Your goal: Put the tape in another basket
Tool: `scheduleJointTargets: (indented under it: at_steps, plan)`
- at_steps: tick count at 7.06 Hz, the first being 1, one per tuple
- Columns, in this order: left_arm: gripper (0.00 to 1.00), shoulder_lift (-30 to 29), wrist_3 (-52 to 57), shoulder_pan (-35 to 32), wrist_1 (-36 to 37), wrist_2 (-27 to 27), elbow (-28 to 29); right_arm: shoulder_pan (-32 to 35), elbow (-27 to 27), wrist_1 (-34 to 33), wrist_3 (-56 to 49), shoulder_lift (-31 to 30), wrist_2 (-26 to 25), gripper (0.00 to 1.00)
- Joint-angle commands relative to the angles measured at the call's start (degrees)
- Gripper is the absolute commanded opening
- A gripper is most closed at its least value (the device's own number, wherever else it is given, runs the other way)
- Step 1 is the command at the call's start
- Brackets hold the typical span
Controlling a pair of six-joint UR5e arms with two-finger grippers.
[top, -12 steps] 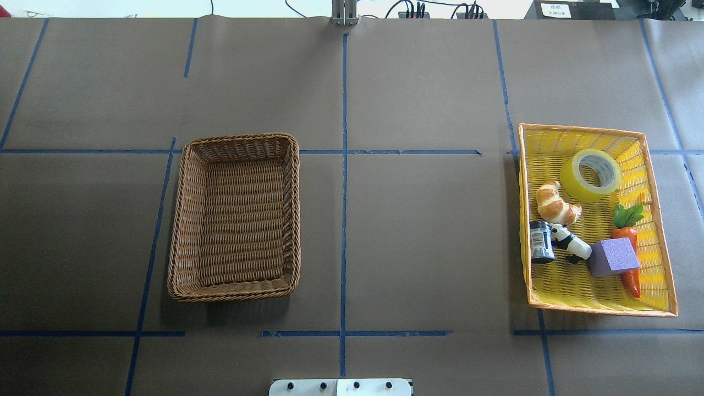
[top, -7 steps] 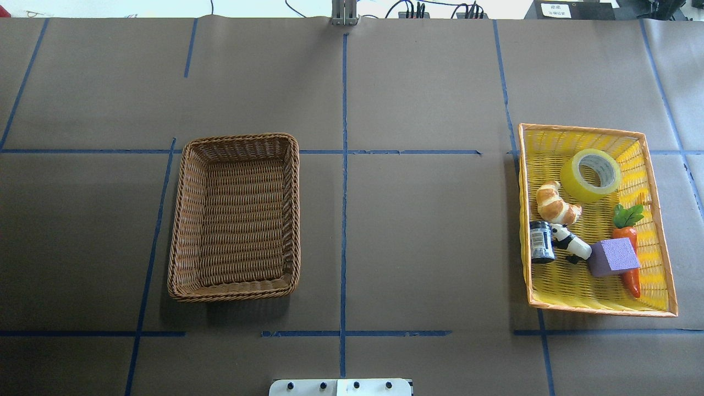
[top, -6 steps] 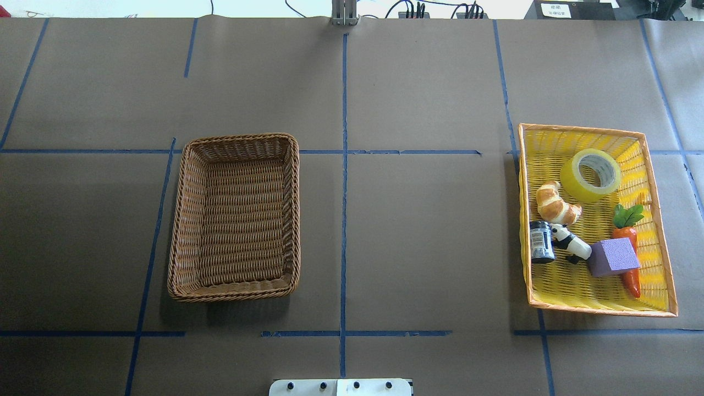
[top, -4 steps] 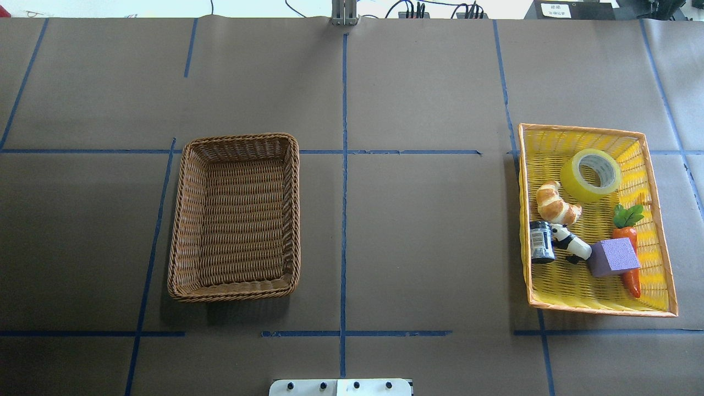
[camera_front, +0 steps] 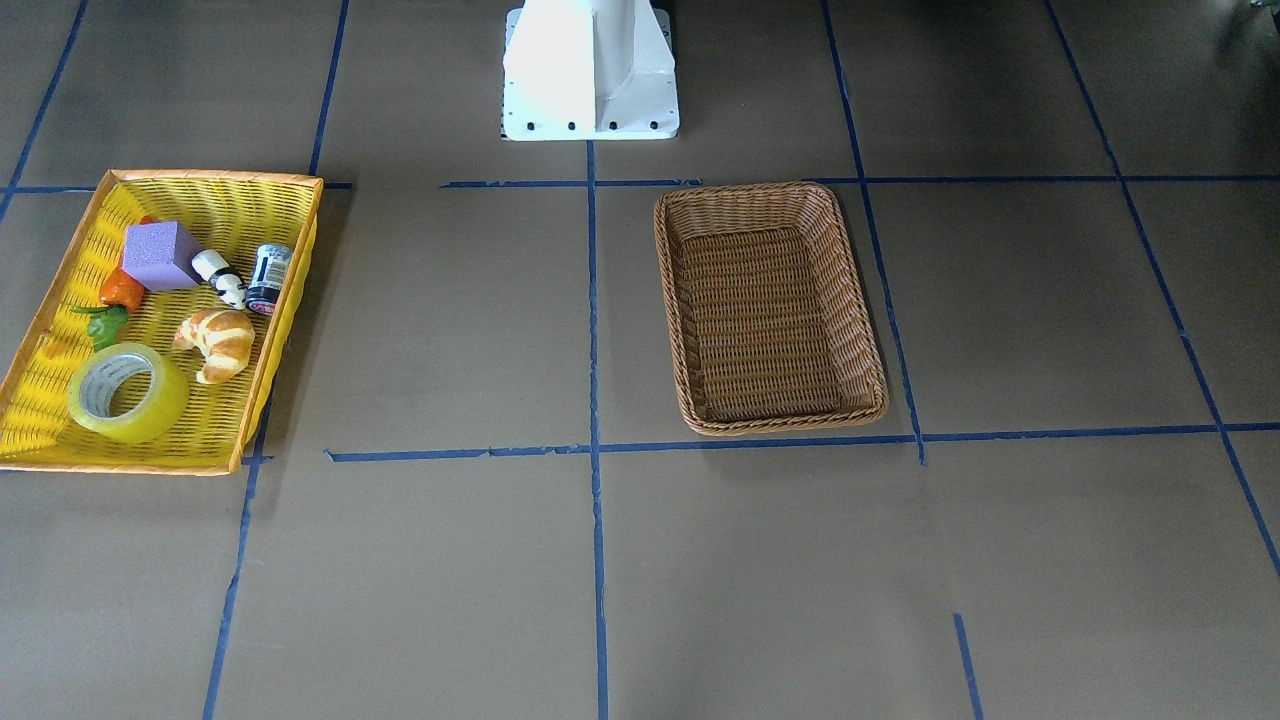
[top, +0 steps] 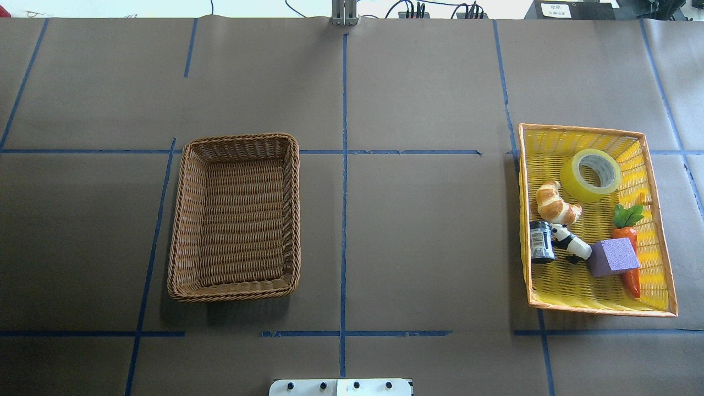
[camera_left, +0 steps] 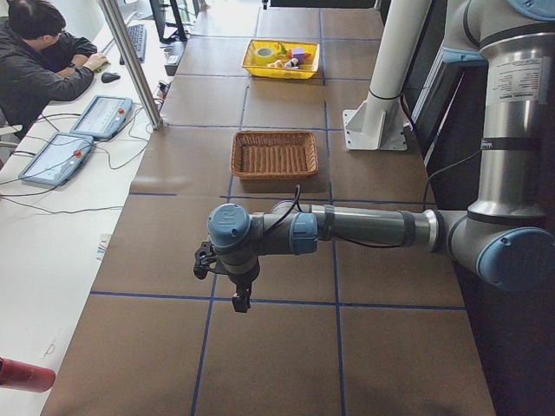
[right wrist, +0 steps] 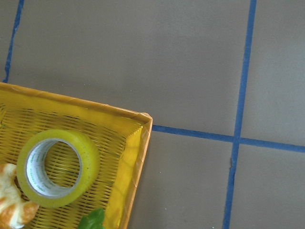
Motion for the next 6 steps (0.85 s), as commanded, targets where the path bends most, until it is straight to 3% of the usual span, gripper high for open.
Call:
scheduleJointTargets:
  at_steps: [1,4,6]
  plan:
    - [1.0,-0.1,0.2,0.0,0.0,0.0,0.4,-5.2,-0.5,3.5,12.3,0.5,-0.2,1.0]
    - [1.0,-0.2,0.2,0.0,0.0,0.0,0.5,-11.2,-9.9,18.8,26.7,2.6,-0.6,1.0]
    - [1.0,0.0,0.2,-0.1,0.0,-0.1,0.1,-15.1,-11.7,20.8,32.1,4.4,-4.3,1.0]
